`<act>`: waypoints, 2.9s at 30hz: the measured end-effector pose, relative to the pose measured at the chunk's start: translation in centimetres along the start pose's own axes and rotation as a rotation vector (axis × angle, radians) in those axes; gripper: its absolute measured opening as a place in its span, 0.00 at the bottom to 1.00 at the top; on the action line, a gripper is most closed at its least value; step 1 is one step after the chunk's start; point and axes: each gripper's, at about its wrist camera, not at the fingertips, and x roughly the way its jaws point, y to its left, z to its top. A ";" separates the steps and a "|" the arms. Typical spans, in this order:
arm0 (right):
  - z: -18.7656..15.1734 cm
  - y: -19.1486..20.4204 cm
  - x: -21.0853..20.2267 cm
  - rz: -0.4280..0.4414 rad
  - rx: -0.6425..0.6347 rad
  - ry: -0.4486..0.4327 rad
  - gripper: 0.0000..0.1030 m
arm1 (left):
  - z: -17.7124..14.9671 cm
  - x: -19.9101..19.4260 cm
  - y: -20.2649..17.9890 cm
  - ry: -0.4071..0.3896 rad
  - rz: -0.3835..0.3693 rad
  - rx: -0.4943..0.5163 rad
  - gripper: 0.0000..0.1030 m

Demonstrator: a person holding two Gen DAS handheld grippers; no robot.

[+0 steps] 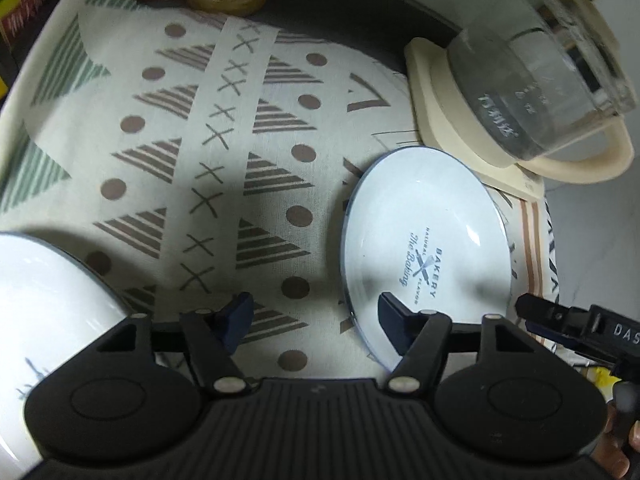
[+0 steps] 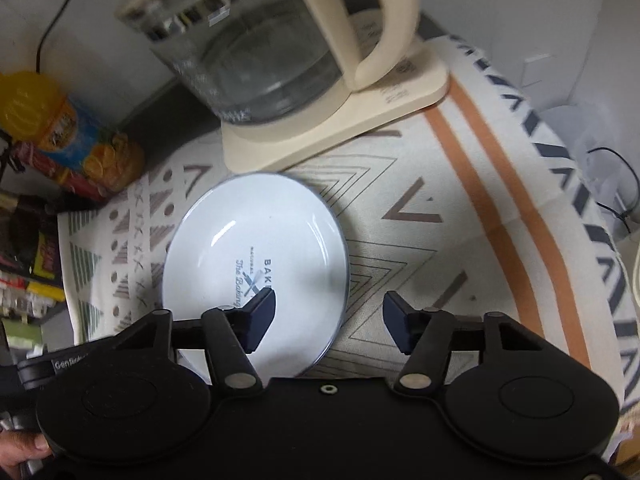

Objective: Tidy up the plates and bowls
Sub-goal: 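Move the right gripper to the white 'Bakery' plate beside the kettle, then grasp the rim of the 'Bakery' plate with the right gripper, then lift the 'Bakery' plate and carry it over the plate stack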

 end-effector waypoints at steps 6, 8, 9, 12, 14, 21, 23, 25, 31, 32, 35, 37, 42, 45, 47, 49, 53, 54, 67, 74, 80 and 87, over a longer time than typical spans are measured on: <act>1.5 -0.2 2.8 0.007 -0.070 0.098 0.42 | 0.4 0.7 0.2 -0.016 -0.034 -0.063 0.44; 1.8 -0.2 3.6 0.010 -0.092 0.126 0.37 | 0.5 1.0 0.7 -0.020 -0.028 -0.104 0.42; 2.0 -0.3 4.0 0.011 -0.097 0.140 0.37 | 0.4 0.9 0.6 -0.030 -0.025 -0.106 0.42; 2.4 -0.2 4.8 0.031 -0.127 0.170 0.34 | 0.3 0.9 0.5 -0.047 -0.028 -0.123 0.41; 2.6 -0.2 5.3 0.033 -0.146 0.183 0.30 | 0.3 0.9 0.4 -0.059 -0.027 -0.125 0.41; 3.2 -0.5 5.9 0.061 -0.157 0.193 0.18 | 0.2 1.8 0.6 -0.025 -0.099 -0.179 0.16; 3.2 -0.7 5.8 0.072 -0.152 0.189 0.17 | 0.0 1.9 0.2 -0.032 -0.102 -0.166 0.13; 3.2 -1.0 5.8 0.085 -0.131 0.182 0.15 | -0.1 2.2 0.1 -0.012 -0.123 -0.169 0.08; 2.9 -0.9 4.5 0.111 -0.108 0.115 0.09 | 0.1 1.5 0.3 -0.030 -0.125 -0.133 0.09; 2.9 -0.7 4.1 0.117 -0.107 0.104 0.08 | 0.2 1.2 0.3 -0.038 -0.128 -0.125 0.09; 2.9 -0.1 3.2 0.136 -0.103 0.068 0.07 | 0.8 0.3 0.5 -0.058 -0.141 -0.101 0.08; 2.9 0.5 2.8 0.121 -0.106 0.054 0.07 | 1.2 -0.3 0.7 -0.068 -0.141 -0.085 0.08; 2.9 1.9 1.9 0.128 -0.087 0.012 0.07 | 1.8 -2.0 1.8 -0.090 -0.158 -0.064 0.08; 2.6 3.3 1.0 0.129 -0.092 -0.010 0.07 | 2.0 -3.5 2.4 -0.105 -0.159 -0.047 0.08; 2.2 4.3 0.4 0.127 -0.103 -0.025 0.08 | 2.2 -4.6 3.0 -0.111 -0.166 -0.039 0.08; 1.6 5.3 -0.4 0.130 -0.105 -0.043 0.08 | 2.2 -5.7 3.7 -0.112 -0.177 -0.030 0.08; 0.1 7.0 -1.8 0.145 -0.088 -0.082 0.08 | 2.1 -7.7 5.0 -0.112 -0.185 -0.002 0.08; -0.3 7.3 -2.1 0.147 -0.081 -0.093 0.08 | 2.1 -8.1 5.2 -0.113 -0.186 0.005 0.08; -5.9 11.8 -3.7 0.143 -0.020 -0.210 0.08 | 1.6 -11.9 9.4 -0.102 -0.215 0.098 0.08; -8.8 13.3 -4.5 0.130 -0.005 -0.244 0.08 | 0.8 -13.3 10.8 -0.100 -0.215 0.133 0.08; -10.9 14.6 -4.7 0.119 -0.032 -0.227 0.09 | -0.7 -14.3 12.2 -0.112 -0.207 0.113 0.08; -13.3 16.0 -4.9 0.113 -0.115 -0.186 0.11 | -3.2 -15.1 13.9 -0.132 -0.172 0.043 0.08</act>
